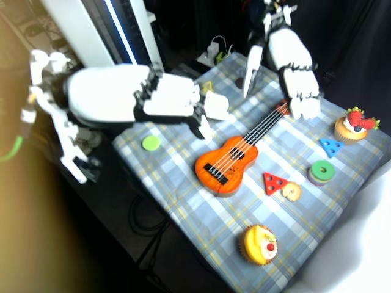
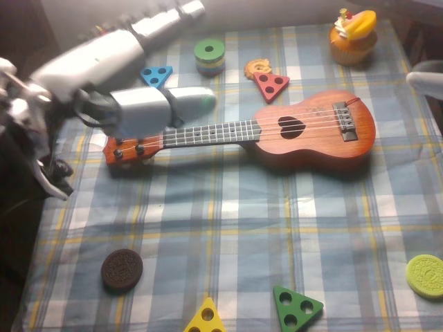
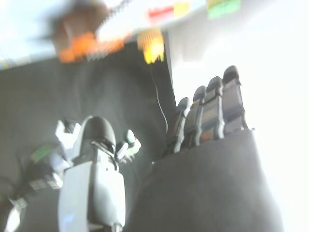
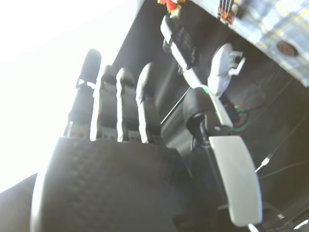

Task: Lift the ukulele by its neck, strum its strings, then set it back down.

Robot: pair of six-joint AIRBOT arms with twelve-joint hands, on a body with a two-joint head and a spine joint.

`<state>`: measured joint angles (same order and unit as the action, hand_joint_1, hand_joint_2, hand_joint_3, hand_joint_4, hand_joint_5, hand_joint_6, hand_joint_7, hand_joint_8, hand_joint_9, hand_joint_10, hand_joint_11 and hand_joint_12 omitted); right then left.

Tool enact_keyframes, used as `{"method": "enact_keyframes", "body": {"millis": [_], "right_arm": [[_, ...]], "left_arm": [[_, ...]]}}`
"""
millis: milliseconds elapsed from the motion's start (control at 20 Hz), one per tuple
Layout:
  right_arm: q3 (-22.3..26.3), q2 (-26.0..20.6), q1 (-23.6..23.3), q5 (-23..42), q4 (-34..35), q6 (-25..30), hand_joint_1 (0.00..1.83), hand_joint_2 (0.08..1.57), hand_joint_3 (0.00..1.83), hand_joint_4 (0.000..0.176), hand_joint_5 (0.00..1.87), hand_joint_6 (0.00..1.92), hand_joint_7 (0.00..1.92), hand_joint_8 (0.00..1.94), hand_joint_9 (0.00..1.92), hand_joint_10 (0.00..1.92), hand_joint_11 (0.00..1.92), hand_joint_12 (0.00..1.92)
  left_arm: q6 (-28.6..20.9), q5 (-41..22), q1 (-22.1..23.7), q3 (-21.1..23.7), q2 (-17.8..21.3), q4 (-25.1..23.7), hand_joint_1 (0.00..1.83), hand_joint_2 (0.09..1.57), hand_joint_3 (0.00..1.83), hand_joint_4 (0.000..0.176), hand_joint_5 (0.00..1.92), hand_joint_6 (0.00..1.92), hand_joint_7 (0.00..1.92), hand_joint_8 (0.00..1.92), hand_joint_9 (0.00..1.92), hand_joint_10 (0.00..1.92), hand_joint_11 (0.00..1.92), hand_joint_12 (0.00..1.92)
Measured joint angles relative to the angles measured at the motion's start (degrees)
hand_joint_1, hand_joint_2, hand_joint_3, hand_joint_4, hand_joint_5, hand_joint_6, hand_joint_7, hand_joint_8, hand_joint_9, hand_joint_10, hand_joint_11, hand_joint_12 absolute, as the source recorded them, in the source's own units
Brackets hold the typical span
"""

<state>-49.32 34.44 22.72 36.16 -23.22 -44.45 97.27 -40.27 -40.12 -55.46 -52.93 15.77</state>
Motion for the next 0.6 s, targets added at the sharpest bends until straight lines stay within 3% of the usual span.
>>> {"method": "enact_keyframes", "body": {"millis": [50,100,150,200,250,300,350,450,550,600], "right_arm": [[0.1,-0.4,1.1,0.9,1.6,-1.0,0.52,1.42,0.00,0.017,0.00,0.00,0.00,0.00,0.06,0.09,0.00,0.75],[0.4,-0.8,1.9,1.1,3.5,-2.3,0.51,1.40,0.00,0.005,0.00,0.00,0.00,0.00,0.03,0.08,0.00,0.68],[0.7,-1.5,2.9,1.4,6.1,-4.0,0.52,1.40,0.00,0.008,0.00,0.00,0.00,0.00,0.01,0.06,0.00,0.56],[1.1,-1.9,3.6,1.8,7.8,-5.5,0.52,1.38,0.00,0.027,0.00,0.00,0.00,0.00,0.00,0.01,0.00,0.39],[1.6,-2.1,4.1,2.6,9.2,-6.7,0.50,1.36,0.00,0.034,0.00,0.00,0.00,0.00,0.00,0.00,0.00,0.27],[1.9,-2.1,4.9,3.7,10.4,-7.8,0.50,1.32,0.00,0.048,0.00,0.00,0.00,0.00,0.00,0.00,0.00,0.10],[2.3,-2.0,6.8,6.0,12.3,-9.3,0.50,1.28,0.00,0.049,0.00,0.00,0.00,0.00,0.00,0.00,0.00,0.02],[2.3,-1.8,11.0,9.0,16.0,-10.7,0.55,1.21,0.00,0.057,0.00,0.00,0.00,0.00,0.00,0.00,0.00,0.00],[2.3,-1.5,15.3,13.2,20.7,-11.1,0.52,1.17,0.00,0.055,0.00,0.00,0.00,0.00,0.00,0.00,0.00,0.00],[2.3,-1.4,16.7,15.2,22.0,-11.1,0.52,1.17,0.00,0.055,0.00,0.00,0.00,0.00,0.00,0.00,0.00,0.00]], "left_arm": [[-4.9,-2.6,-0.5,0.0,1.3,-2.0,0.29,1.31,0.03,0.062,0.00,0.00,0.00,0.00,0.00,0.00,0.00,0.00],[-8.8,-4.5,-1.2,0.0,2.0,-2.8,0.35,1.29,0.02,0.103,0.00,0.00,0.00,0.00,0.00,0.00,0.00,0.00],[-14.8,-7.6,-2.4,0.0,3.2,-4.0,0.42,1.28,0.01,0.096,0.00,0.00,0.00,0.00,0.00,0.00,0.00,0.00],[-19.7,-10.1,-3.4,-0.6,3.6,-5.3,0.47,1.28,0.00,0.086,0.00,0.00,0.00,0.00,0.00,0.00,0.00,0.00],[-24.5,-12.3,-4.1,-1.4,3.7,-6.3,0.42,1.28,0.00,0.105,0.00,0.00,0.00,0.00,0.00,0.00,0.00,0.00],[-29.0,-14.8,-5.0,-2.1,3.8,-7.0,0.41,1.29,0.01,0.144,0.00,0.00,0.00,0.00,0.00,0.00,0.00,0.00],[-34.6,-18.3,-6.4,-3.1,3.8,-7.5,0.33,1.30,0.01,0.144,0.00,0.00,0.00,0.00,0.00,0.00,0.00,0.00],[-40.9,-23.5,-8.9,-4.3,3.8,-7.4,0.20,1.19,0.00,0.110,0.00,0.00,0.00,0.00,0.00,0.00,0.01,0.01],[-44.7,-27.9,-10.6,-4.8,3.8,-6.0,0.22,1.09,0.00,0.126,0.00,0.00,0.00,0.00,0.00,0.00,0.00,0.11],[-46.0,-29.1,-11.1,-4.9,4.0,-6.0,0.22,1.09,0.00,0.126,0.00,0.00,0.00,0.00,0.00,0.00,0.00,0.11]]}}
